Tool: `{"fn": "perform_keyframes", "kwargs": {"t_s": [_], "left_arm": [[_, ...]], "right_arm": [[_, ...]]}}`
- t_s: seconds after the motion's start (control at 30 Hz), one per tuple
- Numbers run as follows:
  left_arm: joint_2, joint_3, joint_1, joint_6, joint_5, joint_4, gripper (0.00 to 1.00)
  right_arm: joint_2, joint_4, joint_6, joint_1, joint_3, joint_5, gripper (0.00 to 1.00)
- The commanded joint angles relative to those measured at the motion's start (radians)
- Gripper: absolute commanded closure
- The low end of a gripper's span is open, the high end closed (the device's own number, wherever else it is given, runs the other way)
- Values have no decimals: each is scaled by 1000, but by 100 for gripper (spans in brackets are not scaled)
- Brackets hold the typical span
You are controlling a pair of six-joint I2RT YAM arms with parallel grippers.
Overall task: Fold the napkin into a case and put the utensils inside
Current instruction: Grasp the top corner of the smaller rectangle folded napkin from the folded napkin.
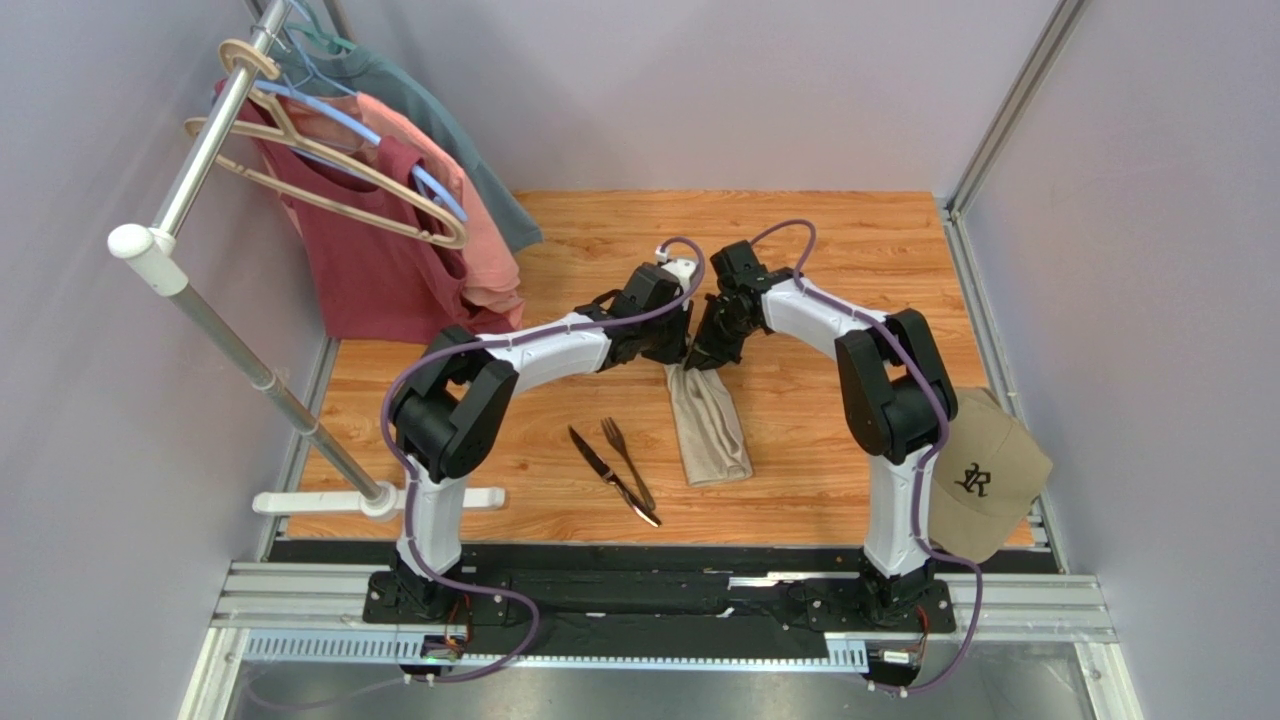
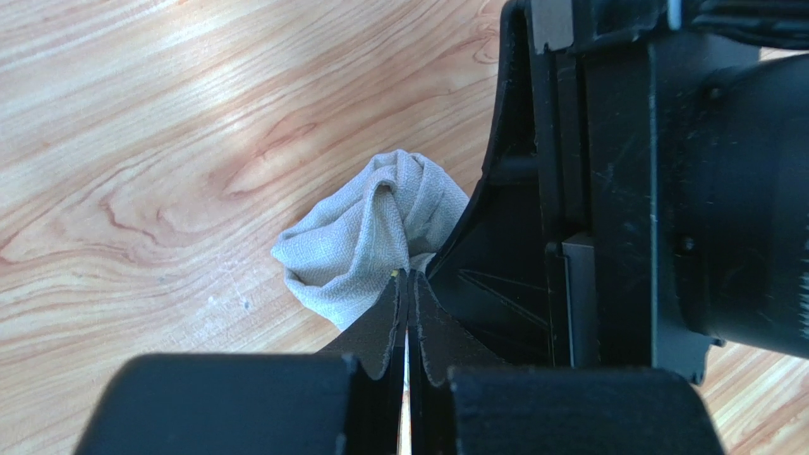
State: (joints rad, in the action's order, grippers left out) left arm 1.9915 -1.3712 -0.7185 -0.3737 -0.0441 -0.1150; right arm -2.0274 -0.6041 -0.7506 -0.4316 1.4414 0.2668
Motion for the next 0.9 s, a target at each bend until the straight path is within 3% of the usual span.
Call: {"fn": "perform_keyframes", "kwargs": {"t_s": [0.0,0.13,0.3,0.63,0.87], "left_arm": [[-63,-12,-10,35,-20,61,100],[-66,49,-9,33,-37,142,100],[-36,49,-7,-4,-7,124,100],[-45,55,36,-142,32,58,100],[-60,93,37,-197,-36,103,100]], "right_arm": [[10,15,29,-10,34,0,100],[32,79,92,-7,27,122,100],[-7,227,126,8,-15,285,99],[24,441,163,31,-154,389,69],[64,572,100,47,-251,459,59]]}}
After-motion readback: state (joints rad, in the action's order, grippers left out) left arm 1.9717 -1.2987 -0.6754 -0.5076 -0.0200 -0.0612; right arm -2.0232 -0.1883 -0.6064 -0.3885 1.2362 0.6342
